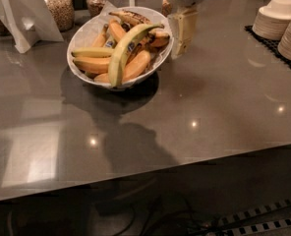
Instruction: Pick banana from white bowl
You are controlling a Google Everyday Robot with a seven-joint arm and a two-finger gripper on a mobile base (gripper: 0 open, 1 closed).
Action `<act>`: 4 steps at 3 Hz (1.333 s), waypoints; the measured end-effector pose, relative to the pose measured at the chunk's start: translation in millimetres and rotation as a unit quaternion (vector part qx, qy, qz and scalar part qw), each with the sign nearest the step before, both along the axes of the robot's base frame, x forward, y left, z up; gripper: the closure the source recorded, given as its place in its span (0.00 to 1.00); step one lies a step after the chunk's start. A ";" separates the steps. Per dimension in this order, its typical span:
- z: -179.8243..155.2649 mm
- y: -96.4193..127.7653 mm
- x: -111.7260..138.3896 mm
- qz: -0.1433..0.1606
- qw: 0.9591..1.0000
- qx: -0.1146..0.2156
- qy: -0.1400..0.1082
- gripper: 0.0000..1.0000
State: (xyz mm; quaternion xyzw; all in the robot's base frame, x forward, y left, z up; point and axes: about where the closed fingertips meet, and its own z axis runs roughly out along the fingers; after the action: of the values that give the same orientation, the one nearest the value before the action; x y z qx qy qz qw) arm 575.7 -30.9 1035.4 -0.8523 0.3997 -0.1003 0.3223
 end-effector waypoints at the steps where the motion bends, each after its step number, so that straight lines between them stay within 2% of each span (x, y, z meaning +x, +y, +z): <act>1: -7.5 16.0 14.1 0.024 1.000 0.004 -0.002 0.18; 2: -15.1 27.7 23.1 0.043 0.999 0.008 0.000 0.25; 4: -40.8 42.0 30.7 0.071 0.997 -0.001 0.023 0.33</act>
Offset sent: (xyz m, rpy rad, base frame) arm 0.0347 0.0373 -0.0223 0.0293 0.0001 0.1206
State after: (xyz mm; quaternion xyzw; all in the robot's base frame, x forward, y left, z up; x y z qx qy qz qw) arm 606.4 11.1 994.6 -0.8809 0.3456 -0.0576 0.3182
